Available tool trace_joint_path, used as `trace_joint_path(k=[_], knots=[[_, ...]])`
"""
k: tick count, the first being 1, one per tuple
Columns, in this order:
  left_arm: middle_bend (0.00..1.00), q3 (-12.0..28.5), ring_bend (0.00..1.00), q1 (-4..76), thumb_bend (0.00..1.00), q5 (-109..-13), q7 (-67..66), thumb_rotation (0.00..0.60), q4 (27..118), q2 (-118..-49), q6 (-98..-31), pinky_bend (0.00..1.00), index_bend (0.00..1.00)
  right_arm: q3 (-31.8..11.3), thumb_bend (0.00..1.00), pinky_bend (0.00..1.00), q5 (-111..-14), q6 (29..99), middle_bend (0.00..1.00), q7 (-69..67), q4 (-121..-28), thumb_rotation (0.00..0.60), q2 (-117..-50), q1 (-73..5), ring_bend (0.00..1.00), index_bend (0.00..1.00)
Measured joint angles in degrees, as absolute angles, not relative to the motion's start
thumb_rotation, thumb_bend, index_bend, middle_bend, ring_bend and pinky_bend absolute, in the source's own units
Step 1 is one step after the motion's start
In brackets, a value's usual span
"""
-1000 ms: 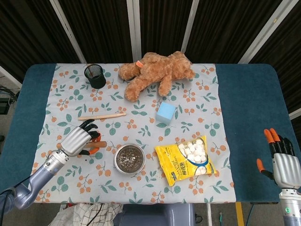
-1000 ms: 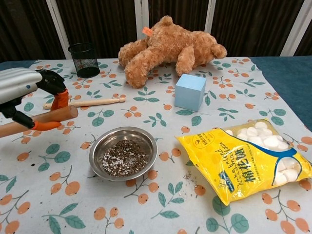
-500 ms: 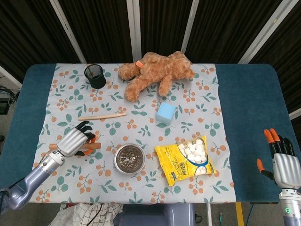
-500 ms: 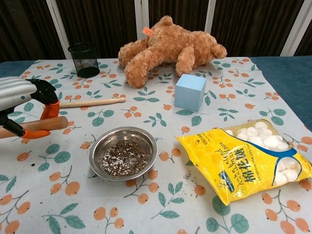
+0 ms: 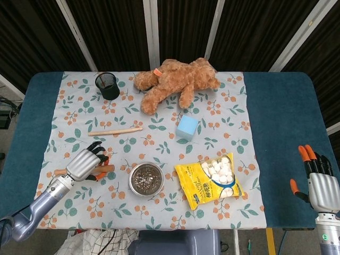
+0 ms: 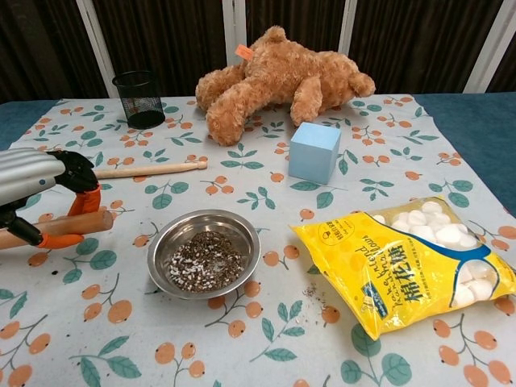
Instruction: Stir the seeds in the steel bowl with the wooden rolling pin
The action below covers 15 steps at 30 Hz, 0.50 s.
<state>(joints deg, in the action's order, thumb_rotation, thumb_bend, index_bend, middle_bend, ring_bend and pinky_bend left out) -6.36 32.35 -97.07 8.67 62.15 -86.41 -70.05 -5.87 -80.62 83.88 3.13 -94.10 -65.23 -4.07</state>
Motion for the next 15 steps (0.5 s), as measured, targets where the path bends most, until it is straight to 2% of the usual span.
trace_joint_path(k=[3, 15], knots=[[0.38, -6.1, 0.17, 31.8, 0.37, -96.2, 8.7, 0.600, 63.4, -86.2, -69.9, 0.08, 0.37, -5.9, 0.42, 0.00, -80.6, 83.9, 0.00, 3.1, -94.1, 0.600, -65.2, -4.1, 0.00, 0.00], [0.27, -4.3, 0.10, 28.1, 0.32, -91.4, 6.7, 0.600, 70.4, -83.9, -71.5, 0.04, 0.30, -5.9, 0.42, 0.00, -80.6, 83.9, 0.00, 3.2, -94.2, 0.600, -65.2, -4.1, 0.00, 0.00]])
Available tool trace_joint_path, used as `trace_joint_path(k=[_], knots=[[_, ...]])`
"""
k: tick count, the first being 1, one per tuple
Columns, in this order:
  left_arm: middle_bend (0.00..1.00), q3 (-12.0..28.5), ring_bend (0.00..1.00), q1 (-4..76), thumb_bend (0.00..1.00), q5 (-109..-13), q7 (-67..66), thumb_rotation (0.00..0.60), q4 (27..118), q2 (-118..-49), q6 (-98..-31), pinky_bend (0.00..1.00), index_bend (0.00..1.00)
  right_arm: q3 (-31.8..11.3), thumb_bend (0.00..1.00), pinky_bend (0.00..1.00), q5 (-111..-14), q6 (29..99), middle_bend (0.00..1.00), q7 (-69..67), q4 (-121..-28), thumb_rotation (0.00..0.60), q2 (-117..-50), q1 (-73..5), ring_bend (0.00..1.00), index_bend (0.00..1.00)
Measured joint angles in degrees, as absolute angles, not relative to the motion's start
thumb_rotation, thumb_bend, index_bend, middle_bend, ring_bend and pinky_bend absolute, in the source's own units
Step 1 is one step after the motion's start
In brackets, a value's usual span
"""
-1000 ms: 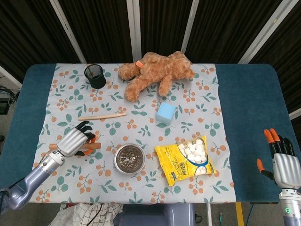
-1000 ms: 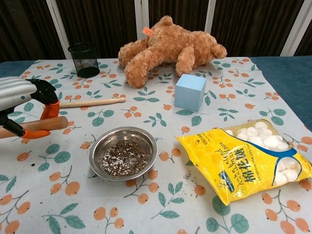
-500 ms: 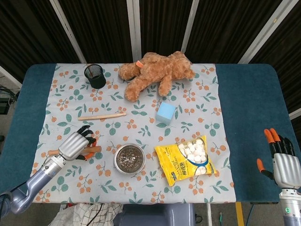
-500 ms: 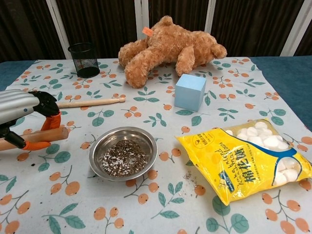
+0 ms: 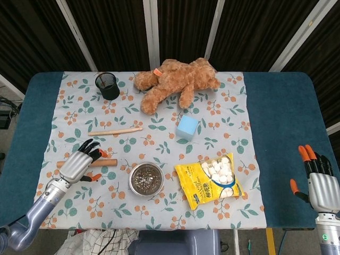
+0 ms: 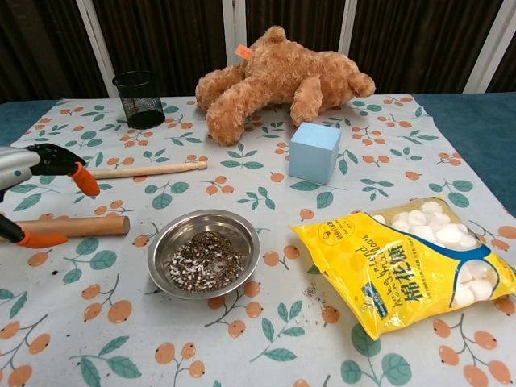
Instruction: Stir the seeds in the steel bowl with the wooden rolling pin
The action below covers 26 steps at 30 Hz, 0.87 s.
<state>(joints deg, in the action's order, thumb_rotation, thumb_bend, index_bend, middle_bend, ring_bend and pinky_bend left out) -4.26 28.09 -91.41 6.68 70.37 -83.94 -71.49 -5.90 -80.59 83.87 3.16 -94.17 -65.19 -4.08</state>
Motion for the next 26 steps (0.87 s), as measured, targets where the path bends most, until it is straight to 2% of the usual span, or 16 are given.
trace_joint_path(k=[5, 8, 13, 15, 19, 26], knots=[[0.20, -3.7, 0.07, 25.6, 0.31, -89.3, 4.9, 0.600, 75.1, -81.8, -73.6, 0.02, 0.24, -5.9, 0.42, 0.00, -80.6, 83.9, 0.00, 3.3, -94.1, 0.600, -65.2, -4.1, 0.00, 0.00], [0.10, -3.6, 0.01, 23.4, 0.23, -88.4, 1.7, 0.600, 78.7, -79.4, -76.6, 0.00, 0.16, -5.9, 0.42, 0.00, -80.6, 83.9, 0.00, 3.3, -94.1, 0.600, -65.2, -4.1, 0.00, 0.00], [0.01, -4.0, 0.00, 19.0, 0.14, -86.6, -6.1, 0.600, 86.2, -73.5, -81.4, 0.00, 0.04, -5.9, 0.42, 0.00, -80.6, 83.9, 0.00, 3.6, -94.2, 0.600, -65.3, -4.1, 0.00, 0.00], [0.00, -4.3, 0.00, 16.9, 0.12, -85.8, -8.3, 0.600, 89.0, -71.0, -83.4, 0.00, 0.00, -5.8, 0.42, 0.00, -80.7, 83.9, 0.00, 3.7, -94.2, 0.600, -65.3, -4.1, 0.00, 0.00], [0.00, -5.7, 0.00, 12.2, 0.12, -84.5, -9.9, 0.600, 93.6, -66.3, -87.6, 0.00, 0.00, -5.8, 0.42, 0.00, -80.8, 83.9, 0.00, 3.9, -94.2, 0.600, -65.3, -4.1, 0.00, 0.00], [0.00, -6.2, 0.00, 9.4, 0.12, -83.8, -10.0, 0.600, 94.6, -64.7, -89.8, 0.00, 0.00, -5.9, 0.42, 0.00, -80.7, 83.5, 0.00, 4.4, -94.3, 0.600, -65.4, -4.5, 0.00, 0.00]])
